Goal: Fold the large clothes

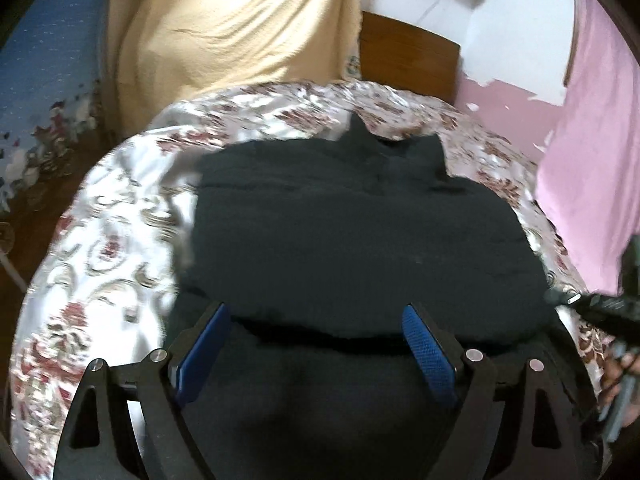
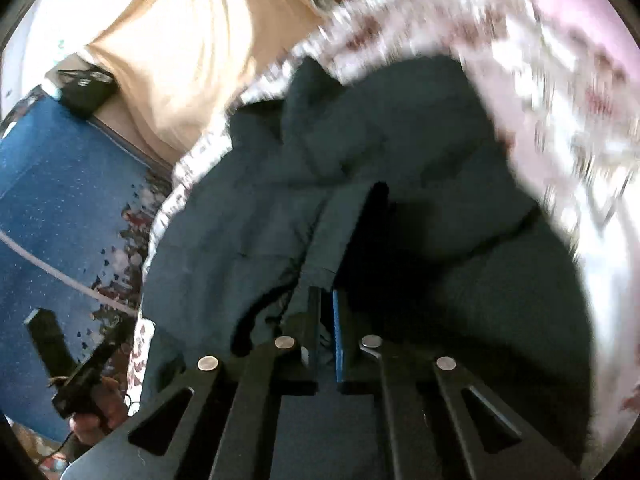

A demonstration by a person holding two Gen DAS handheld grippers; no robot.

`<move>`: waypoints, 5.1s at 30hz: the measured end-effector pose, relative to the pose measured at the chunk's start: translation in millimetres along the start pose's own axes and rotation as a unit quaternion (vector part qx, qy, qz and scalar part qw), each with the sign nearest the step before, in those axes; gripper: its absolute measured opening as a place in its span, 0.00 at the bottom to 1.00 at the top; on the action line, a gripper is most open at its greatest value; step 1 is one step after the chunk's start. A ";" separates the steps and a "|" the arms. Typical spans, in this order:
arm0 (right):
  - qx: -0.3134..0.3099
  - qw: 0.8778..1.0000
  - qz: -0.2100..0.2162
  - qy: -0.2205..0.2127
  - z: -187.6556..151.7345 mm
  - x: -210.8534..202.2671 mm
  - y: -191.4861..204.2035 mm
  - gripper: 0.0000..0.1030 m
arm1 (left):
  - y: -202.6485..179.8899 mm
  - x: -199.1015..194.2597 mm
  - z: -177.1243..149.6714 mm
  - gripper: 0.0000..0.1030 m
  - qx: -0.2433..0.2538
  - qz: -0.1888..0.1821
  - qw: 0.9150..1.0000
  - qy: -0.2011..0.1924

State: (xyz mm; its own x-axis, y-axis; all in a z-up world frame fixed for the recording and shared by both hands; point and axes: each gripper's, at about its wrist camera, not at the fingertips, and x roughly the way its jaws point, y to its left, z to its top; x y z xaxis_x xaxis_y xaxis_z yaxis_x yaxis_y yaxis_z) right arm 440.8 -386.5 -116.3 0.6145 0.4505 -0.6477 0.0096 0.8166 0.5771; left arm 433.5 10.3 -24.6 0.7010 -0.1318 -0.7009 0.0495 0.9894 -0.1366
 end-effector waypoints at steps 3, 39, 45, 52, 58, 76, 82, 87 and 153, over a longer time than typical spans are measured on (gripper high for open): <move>-0.050 0.997 -0.018 -0.058 22.9 -31.1 23.2 0.04 | 21.8 -6.4 7.0 0.85 -0.012 0.016 1.000 -0.015; -0.226 0.954 -0.194 0.005 53.3 99.2 28.1 0.43 | 13.5 141.6 33.8 0.95 0.026 0.069 0.997 0.036; -0.230 0.953 -0.199 -0.004 59.0 92.5 37.4 0.46 | 16.0 123.1 46.8 0.94 0.033 0.072 0.996 0.036; -0.221 0.962 -0.149 -0.054 134.7 72.8 84.8 0.78 | -16.1 112.6 125.6 0.95 0.061 0.019 0.998 -0.016; -0.105 0.984 -0.124 -0.071 215.6 131.8 90.0 0.78 | -40.0 174.2 195.7 0.95 0.030 0.017 0.999 -0.016; -0.045 0.988 -0.114 -0.092 217.7 194.0 69.8 0.16 | -48.4 249.5 197.8 0.09 -0.087 -0.085 0.992 0.010; -0.062 0.988 -0.076 -0.120 193.9 120.5 81.2 0.13 | -34.8 169.3 186.0 0.08 -0.088 -0.115 0.989 -0.038; -0.099 0.984 -0.048 -0.138 152.3 61.8 91.4 0.11 | -28.2 98.9 147.4 0.07 -0.084 -0.132 0.986 -0.065; -0.249 0.968 -0.016 -0.007 71.8 109.0 52.6 0.07 | -50.4 149.9 81.7 0.39 0.078 -0.116 0.990 0.026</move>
State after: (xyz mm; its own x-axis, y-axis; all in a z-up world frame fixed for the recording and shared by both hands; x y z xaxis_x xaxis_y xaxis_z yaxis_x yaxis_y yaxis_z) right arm 564.9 -320.4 -120.8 0.6312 0.4196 -0.6523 -0.3502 0.9046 0.2430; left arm 594.2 -54.3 -65.5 0.6202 -0.3554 -0.6993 0.3171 0.9290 -0.1910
